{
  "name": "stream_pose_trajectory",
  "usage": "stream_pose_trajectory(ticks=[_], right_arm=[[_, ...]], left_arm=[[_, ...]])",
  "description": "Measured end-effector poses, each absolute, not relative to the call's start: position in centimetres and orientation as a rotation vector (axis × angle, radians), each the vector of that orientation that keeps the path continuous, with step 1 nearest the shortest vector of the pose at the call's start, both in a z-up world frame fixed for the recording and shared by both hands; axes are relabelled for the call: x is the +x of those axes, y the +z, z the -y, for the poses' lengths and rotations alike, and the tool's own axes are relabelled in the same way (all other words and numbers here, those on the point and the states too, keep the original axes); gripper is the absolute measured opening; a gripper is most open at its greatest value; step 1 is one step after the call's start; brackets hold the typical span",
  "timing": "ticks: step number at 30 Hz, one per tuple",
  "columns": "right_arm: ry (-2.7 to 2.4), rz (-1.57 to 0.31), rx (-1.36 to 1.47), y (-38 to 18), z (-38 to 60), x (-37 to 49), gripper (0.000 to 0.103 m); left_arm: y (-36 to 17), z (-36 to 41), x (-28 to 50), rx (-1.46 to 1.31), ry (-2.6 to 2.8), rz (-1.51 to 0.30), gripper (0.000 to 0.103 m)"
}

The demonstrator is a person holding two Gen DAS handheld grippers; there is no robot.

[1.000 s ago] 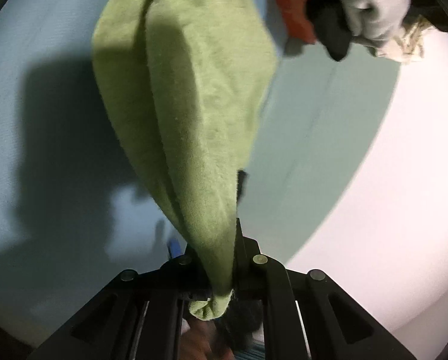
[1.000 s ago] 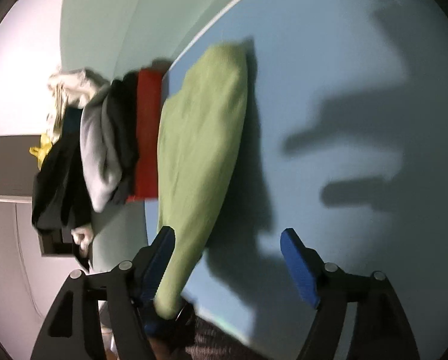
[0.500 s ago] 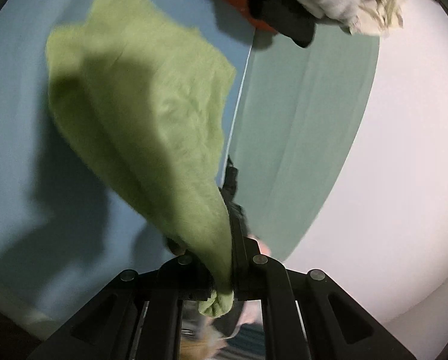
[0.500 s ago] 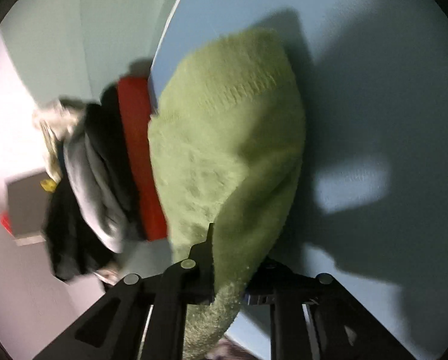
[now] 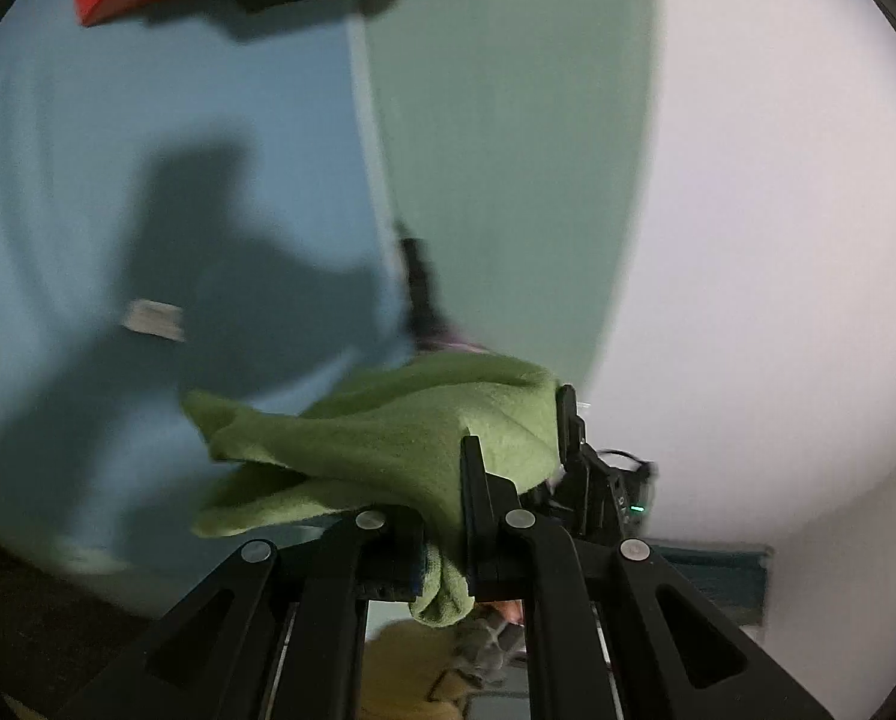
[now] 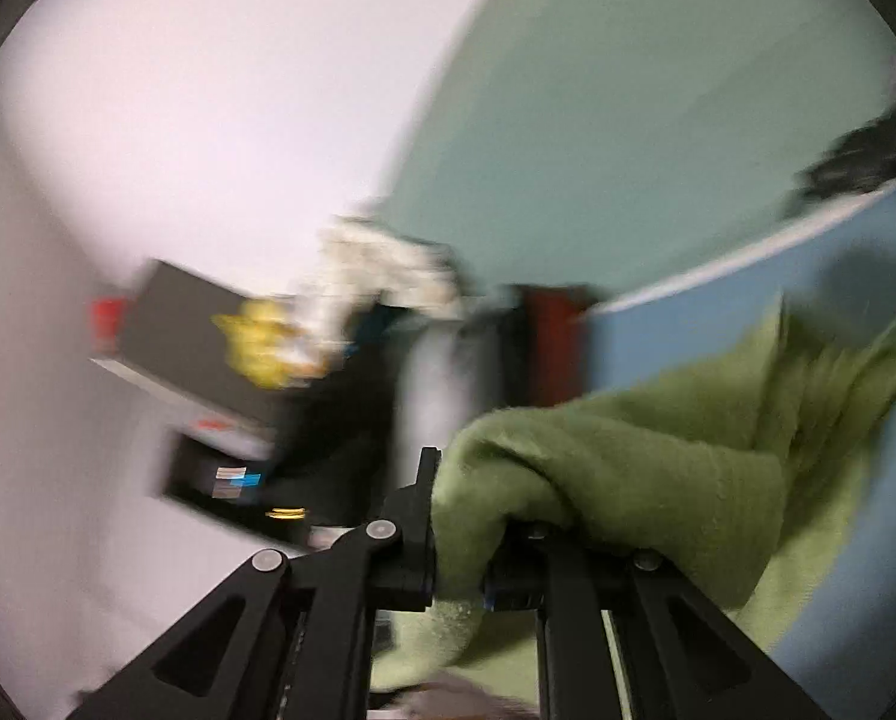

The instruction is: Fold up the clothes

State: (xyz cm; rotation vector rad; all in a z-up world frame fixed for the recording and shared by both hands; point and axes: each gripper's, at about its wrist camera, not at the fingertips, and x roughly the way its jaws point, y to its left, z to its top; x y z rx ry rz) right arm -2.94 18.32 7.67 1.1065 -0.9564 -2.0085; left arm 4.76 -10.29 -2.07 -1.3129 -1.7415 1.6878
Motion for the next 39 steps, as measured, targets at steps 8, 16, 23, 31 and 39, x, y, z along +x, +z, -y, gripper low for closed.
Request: stream_pose_trajectory(ticks=[8,16,23,31,39], right_arm=[[-2.179,0.831,0.888,12.0,-17.7,-5.1,0.011],[-2.163,0.752,1.215,2.6,-18.8,-2.6,0.01],[-1.973,0.767,1.866,-16.0,-19.6,5.0,0.01],[-1.98,0.962,1.827,-16.5,-23.9,6.9,0.046],[-2.049,0.982,1.709,-17.4,-26.9,5.6,0.062]], left_arm=[[7.7,9.1,3.2,-1.007,2.008,1.484,0.009],[-8.4,7.1,6.7,-1.454,1.895,1.557,0.009],[-24.0,4.2,14.3,-1.879,1.703,1.658,0.008],[-21.2,4.4,14.5,-1.833,1.78,1.601,0.008],[-22.9,3.7,14.7,-1.791,1.721,1.69,0.008]])
